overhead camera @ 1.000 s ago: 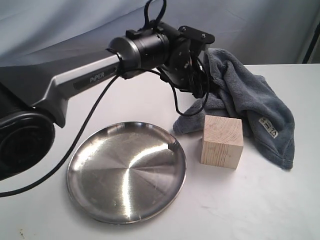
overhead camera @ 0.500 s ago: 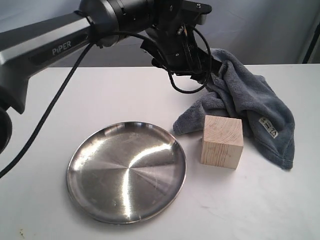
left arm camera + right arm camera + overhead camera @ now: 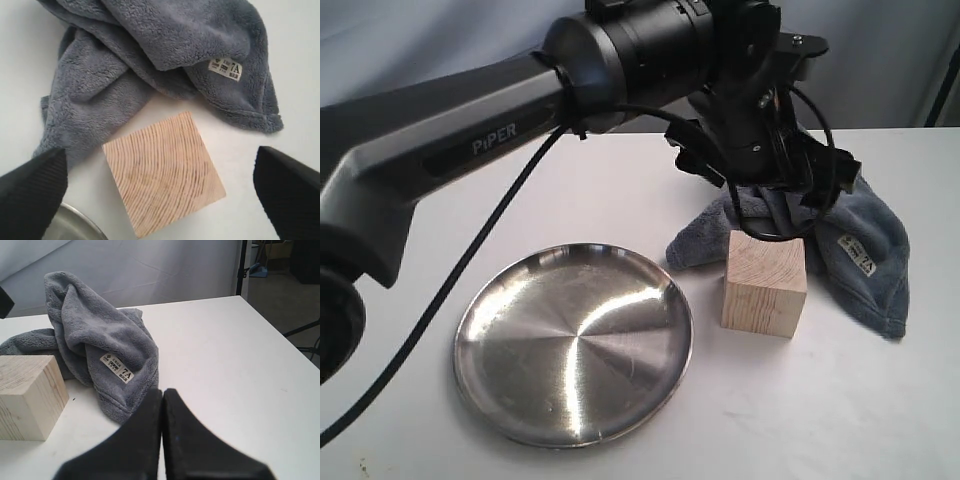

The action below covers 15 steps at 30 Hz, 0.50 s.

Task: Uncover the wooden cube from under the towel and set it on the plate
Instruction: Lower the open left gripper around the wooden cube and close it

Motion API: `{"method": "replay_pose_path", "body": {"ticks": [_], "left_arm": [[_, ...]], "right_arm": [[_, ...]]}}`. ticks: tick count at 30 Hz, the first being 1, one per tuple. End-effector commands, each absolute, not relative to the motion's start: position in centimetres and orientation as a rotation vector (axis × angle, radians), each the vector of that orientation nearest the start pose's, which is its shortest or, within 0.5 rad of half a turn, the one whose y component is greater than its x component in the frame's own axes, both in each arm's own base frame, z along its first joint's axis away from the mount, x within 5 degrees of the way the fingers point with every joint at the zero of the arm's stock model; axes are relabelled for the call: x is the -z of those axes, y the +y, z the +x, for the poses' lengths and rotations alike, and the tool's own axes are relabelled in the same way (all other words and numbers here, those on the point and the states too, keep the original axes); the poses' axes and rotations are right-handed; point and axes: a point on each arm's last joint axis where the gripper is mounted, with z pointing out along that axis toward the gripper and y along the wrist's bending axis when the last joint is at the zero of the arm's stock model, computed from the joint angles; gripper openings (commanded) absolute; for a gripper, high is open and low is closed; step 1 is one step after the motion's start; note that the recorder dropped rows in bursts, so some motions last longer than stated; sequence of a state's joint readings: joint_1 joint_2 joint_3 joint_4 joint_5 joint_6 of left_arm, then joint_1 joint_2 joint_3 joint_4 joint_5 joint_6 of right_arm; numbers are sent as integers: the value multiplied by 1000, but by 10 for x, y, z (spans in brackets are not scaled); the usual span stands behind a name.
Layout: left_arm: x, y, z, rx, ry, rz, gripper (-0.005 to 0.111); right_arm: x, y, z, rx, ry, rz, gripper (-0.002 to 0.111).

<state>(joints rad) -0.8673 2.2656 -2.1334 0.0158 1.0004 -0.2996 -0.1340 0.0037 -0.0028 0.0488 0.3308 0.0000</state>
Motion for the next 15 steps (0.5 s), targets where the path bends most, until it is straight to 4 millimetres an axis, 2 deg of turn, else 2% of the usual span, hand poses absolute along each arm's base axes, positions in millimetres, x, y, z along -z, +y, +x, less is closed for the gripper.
{"method": "replay_pose_path", "body": {"ticks": [1,4,5,9,12,15], "left_arm": [[-249,-392,311,320,2626,686,95],[-245,-393,296,140,2679,641,95],[-242,-397,293,132,2686,627,95],[-225,-412,292,245,2691,550,95],[-215,-412,298,230,2691,443,95],[-207,-414,300,228,2691,426,95]], "right_arm": [[-183,-6,53,59,1808,151,0],[-183,-6,53,59,1808,151,0],[-183,-6,53,59,1808,151,0],[-183,-6,53,59,1808,151,0],[-183,-6,53,59,1808,151,0],[-183,-6,53,59,1808,151,0]]}}
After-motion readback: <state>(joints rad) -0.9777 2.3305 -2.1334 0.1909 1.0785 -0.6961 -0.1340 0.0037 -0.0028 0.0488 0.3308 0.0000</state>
